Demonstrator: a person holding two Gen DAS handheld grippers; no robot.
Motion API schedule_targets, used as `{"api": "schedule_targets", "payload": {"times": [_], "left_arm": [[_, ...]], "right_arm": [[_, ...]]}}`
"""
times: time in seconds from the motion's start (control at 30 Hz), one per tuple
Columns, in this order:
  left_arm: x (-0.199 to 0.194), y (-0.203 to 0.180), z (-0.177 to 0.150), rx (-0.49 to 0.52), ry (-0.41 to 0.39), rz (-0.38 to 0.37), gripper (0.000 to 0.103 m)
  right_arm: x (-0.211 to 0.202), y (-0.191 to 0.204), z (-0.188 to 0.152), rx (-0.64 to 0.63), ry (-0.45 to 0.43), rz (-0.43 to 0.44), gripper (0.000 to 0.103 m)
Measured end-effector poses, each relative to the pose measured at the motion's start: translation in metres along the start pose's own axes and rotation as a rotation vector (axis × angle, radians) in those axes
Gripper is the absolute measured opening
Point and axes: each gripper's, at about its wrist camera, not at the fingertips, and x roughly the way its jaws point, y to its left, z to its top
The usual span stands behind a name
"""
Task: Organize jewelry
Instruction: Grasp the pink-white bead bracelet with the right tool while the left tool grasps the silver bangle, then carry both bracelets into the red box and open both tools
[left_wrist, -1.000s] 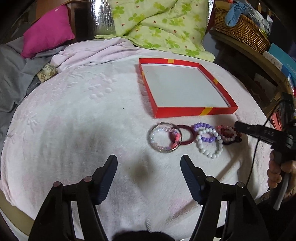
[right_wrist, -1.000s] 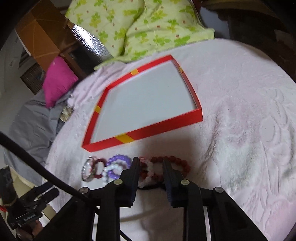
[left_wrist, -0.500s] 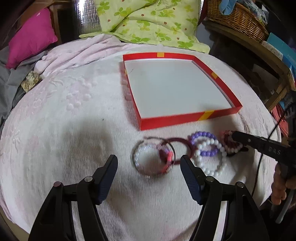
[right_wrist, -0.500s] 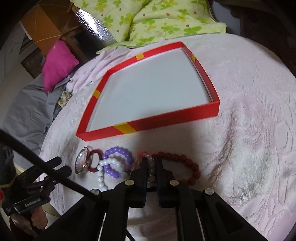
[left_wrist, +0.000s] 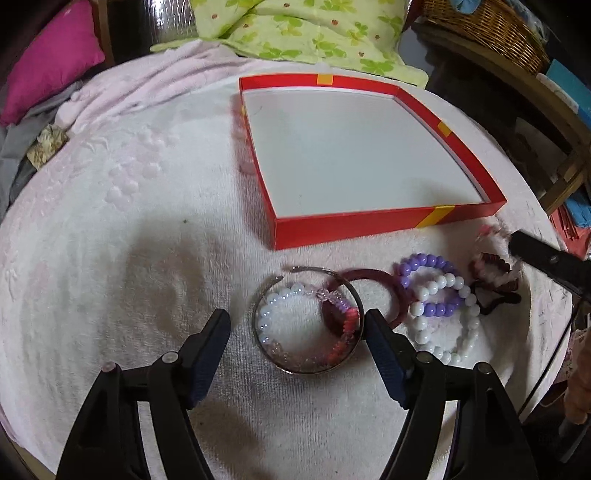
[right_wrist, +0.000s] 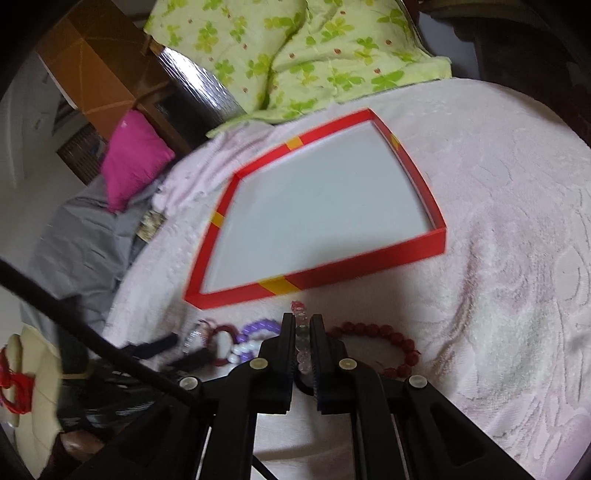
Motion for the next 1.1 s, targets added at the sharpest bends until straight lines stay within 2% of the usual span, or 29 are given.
{"api": "schedule_targets", "payload": {"times": [0.2,0.33,0.4,0.47,0.5,0.63,0.8,1.1], "left_arm": [[0.002,0.001,0.000,0.007,-0.033,-0.022,0.076],[-0.001,-0.001,-0.007,0.021,-0.058,-0.031,0.076],[-0.003,-0.002,-0.009,0.024,-0.068,-0.030,0.076],[-0.005,-0.004,-0.010,0.025,-0.074,-0.032,0.071],[-0.006,-0.004,-0.010,0.025,-0.078,-0.033,0.065],[-0.010,-0.006,-0.011,0.024,-0.093,-0.031,0.063],[-0.021,-0.006,-0.014,0.024,-0.127,-0.027,0.063],[-0.051,-0.002,-0.010,0.035,-0.196,-0.027,0.063]], "right_arm": [[-0.003,-0.007,0.002,0.094,-0.010,0.131,0.009],[0.000,-0.010,0.002,0.124,-0.001,0.148,0.009],[0.002,-0.014,0.001,0.159,0.008,0.187,0.009],[0.004,-0.018,0.001,0.187,0.017,0.213,0.009],[0.005,-0.019,0.001,0.200,0.022,0.222,0.009],[0.006,-0.027,0.000,0.248,0.033,0.261,0.009],[0.006,-0.035,-0.003,0.279,0.035,0.266,0.009],[0.005,-0.028,0.000,0.258,0.021,0.261,0.009]]}}
